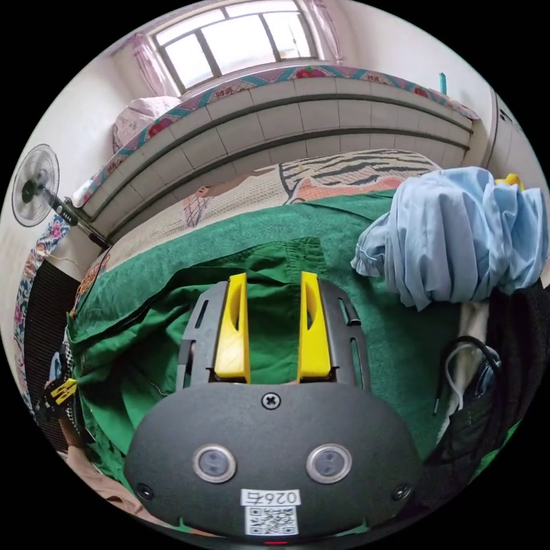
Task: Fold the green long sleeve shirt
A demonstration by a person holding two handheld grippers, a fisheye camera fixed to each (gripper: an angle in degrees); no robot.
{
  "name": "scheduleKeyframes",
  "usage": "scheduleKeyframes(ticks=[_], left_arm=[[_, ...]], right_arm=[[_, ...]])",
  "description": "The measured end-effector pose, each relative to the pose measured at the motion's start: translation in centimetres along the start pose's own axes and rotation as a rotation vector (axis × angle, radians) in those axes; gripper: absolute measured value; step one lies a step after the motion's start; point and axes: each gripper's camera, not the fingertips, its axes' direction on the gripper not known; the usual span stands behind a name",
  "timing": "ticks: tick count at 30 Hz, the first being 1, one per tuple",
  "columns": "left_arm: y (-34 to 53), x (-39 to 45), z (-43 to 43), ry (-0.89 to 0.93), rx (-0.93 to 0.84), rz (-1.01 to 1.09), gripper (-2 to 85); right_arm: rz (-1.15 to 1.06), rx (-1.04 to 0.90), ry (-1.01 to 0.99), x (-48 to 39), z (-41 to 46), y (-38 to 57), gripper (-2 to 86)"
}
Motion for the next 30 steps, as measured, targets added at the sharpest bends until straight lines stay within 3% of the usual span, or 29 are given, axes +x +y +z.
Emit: scheduleKeyframes(ticks=[3, 5, 7, 9, 10, 12, 14, 15, 17, 19, 22, 26, 28, 30], left_arm=[[7.8, -9.0, -2.7, 0.008, 0.248, -0.467, 3.8], [10.9, -13.9, 0.2, 0.154, 0.263, -0.622, 10.8], [12.6, -18.3, 7.9, 0.354, 0.219, -0.765, 20.0], [12.1, -19.3, 15.3, 0.538, 0.134, -0.820, 22.3], [11.1, -18.8, 20.2, 0.720, 0.043, -0.795, 12.1], [9.0, -16.8, 25.6, 0.845, -0.170, -0.768, 2.8], [6.6, -15.8, 24.3, 0.652, -0.223, -0.685, 0.1], [6.1, -16.2, 20.5, 0.454, -0.158, -0.682, -0.3], [7.5, -17.1, 12.3, 0.254, 0.053, -0.736, -0.4], [11.0, -13.7, 0.3, 0.003, 0.309, -0.645, -0.2], [15.4, -5.3, -6.6, -0.173, 0.269, -0.455, 0.3], [21.4, 5.1, -7.0, -0.110, 0.048, -0.337, 2.3], [25.0, 10.1, -6.3, -0.080, -0.125, -0.296, 2.9], [28.1, 12.1, -7.0, -0.151, -0.204, -0.320, 1.0]], right_arm=[[0.061, -0.026, -0.015, 2.0, 3.6, -0.1, 15.6], [0.097, -0.070, -0.007, 2.5, 6.1, 0.0, 15.0], [0.095, -0.060, 0.137, 1.2, 7.4, 0.8, 12.6], [0.022, -0.072, 0.191, 0.0, 8.2, 1.2, 8.7], [-0.035, -0.088, 0.167, -0.6, 8.4, 1.5, 3.3], [-0.060, -0.119, 0.103, -1.0, 8.5, 1.5, -0.3], [-0.107, -0.037, 0.151, -2.2, 6.9, 1.7, -1.0], [-0.160, 0.073, 0.195, -3.4, 4.5, 1.9, -1.2], [-0.236, 0.263, 0.165, -4.8, -0.5, 2.9, -1.4], [-0.359, 0.555, 0.008, -5.4, -8.2, 8.2, -1.5], [-0.582, 0.699, -0.019, -5.0, -13.1, 17.9, -1.4], [-0.771, 0.355, -0.079, -3.2, -10.1, 26.4, -0.8], [-0.772, 0.069, -0.105, -0.9, -6.3, 30.9, 1.8], [-0.692, -0.096, -0.098, 1.3, -3.9, 33.3, 6.5]])
